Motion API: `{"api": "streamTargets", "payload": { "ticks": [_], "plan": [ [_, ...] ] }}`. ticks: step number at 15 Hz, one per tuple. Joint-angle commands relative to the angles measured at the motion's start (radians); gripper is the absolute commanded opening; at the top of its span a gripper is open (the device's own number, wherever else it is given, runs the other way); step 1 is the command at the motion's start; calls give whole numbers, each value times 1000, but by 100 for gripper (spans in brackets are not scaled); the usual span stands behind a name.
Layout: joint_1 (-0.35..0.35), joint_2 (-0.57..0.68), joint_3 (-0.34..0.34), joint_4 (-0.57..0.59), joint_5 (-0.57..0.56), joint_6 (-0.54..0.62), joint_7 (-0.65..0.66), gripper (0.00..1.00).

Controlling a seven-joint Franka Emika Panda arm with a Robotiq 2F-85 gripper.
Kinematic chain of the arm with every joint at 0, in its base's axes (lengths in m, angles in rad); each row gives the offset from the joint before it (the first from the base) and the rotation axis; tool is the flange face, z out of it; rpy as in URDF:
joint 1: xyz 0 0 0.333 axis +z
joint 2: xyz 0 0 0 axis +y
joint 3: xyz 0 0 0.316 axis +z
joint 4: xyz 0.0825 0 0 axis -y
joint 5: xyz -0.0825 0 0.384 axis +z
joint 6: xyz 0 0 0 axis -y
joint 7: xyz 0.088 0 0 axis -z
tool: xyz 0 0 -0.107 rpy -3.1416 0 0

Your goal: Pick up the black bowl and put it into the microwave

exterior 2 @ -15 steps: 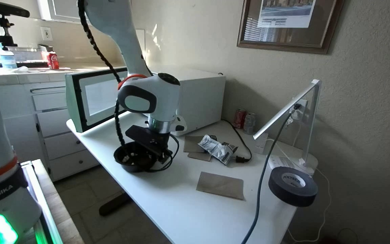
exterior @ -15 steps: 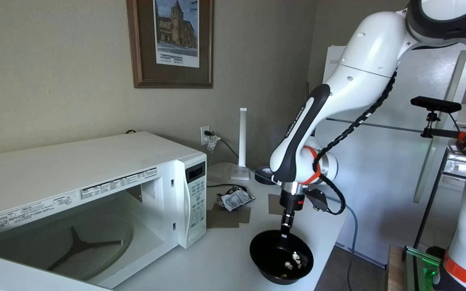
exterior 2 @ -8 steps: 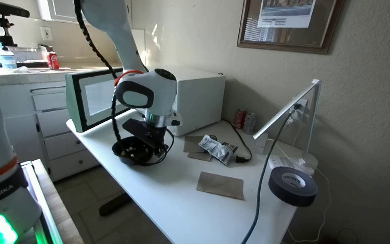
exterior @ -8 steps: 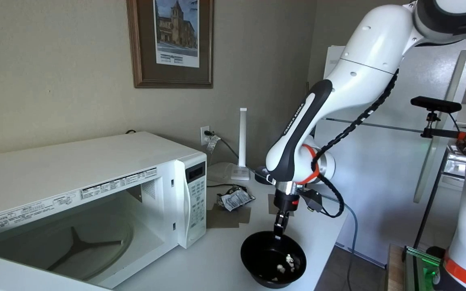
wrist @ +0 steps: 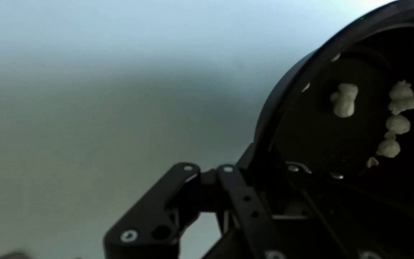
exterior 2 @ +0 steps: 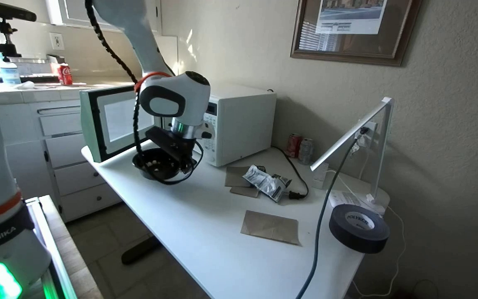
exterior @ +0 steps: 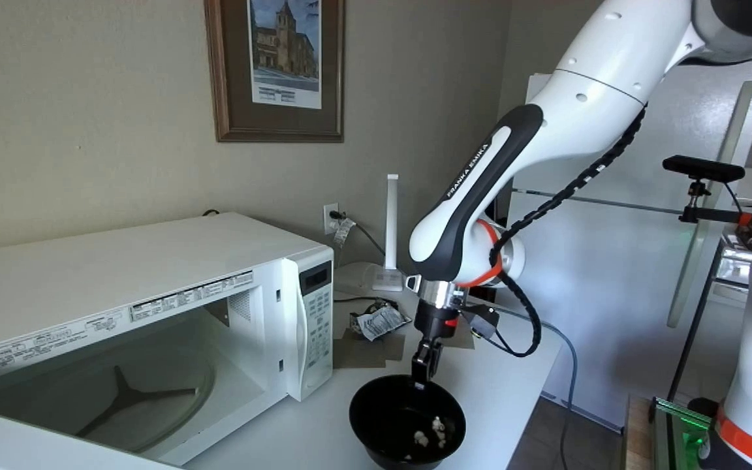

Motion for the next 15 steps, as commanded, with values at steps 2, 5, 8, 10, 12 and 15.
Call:
{"api": "streamTargets", "payload": {
  "ticks": [2, 5, 8, 10, 12, 15],
  "plan": [
    [-28, -4, 64, 27, 4, -24, 21, 7],
    [-25, -4, 77, 44, 4, -31, 36, 7],
    [-27, -4, 76, 44, 4, -31, 35, 7],
    [-28, -4, 76, 44, 4, -31, 35, 7],
    [-28, -4, 76, 44, 4, -31, 35, 7],
    [-28, -4, 76, 44, 4, -31, 35, 7]
  ]
}}
